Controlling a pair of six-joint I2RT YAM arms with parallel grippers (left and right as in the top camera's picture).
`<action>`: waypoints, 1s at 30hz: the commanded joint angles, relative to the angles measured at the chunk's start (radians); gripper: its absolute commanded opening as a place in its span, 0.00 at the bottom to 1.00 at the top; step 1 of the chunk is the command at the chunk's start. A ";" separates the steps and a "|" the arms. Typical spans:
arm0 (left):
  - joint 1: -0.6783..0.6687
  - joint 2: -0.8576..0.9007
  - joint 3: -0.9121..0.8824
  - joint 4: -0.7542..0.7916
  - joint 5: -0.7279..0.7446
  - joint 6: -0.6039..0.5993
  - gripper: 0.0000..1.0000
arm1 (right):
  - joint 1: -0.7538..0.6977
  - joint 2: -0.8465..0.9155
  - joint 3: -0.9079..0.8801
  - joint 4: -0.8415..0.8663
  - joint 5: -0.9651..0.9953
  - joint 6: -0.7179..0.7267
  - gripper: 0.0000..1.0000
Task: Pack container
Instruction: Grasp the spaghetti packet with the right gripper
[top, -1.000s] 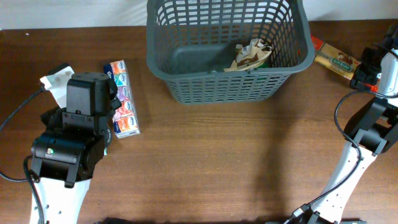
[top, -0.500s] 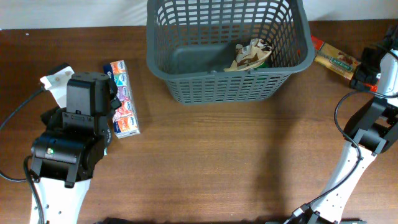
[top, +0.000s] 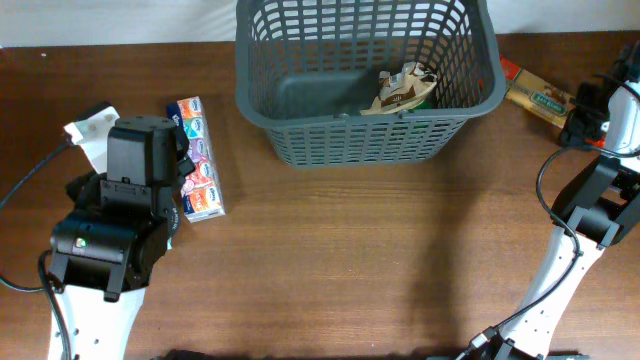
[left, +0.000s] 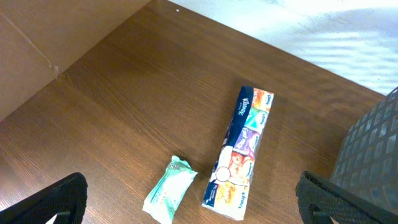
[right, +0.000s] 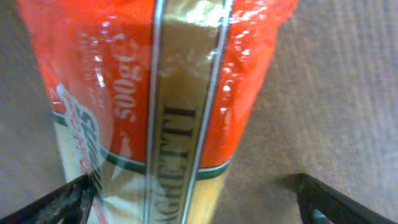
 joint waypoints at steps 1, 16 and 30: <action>0.006 -0.003 0.011 0.002 0.004 0.012 0.99 | -0.002 0.041 -0.003 -0.031 -0.027 0.010 0.76; 0.006 -0.003 0.011 0.002 0.004 0.012 0.99 | -0.002 0.041 -0.003 -0.119 -0.093 0.059 0.29; 0.006 -0.003 0.011 0.002 0.004 0.012 0.99 | -0.025 0.040 -0.002 -0.387 -0.046 -0.010 0.04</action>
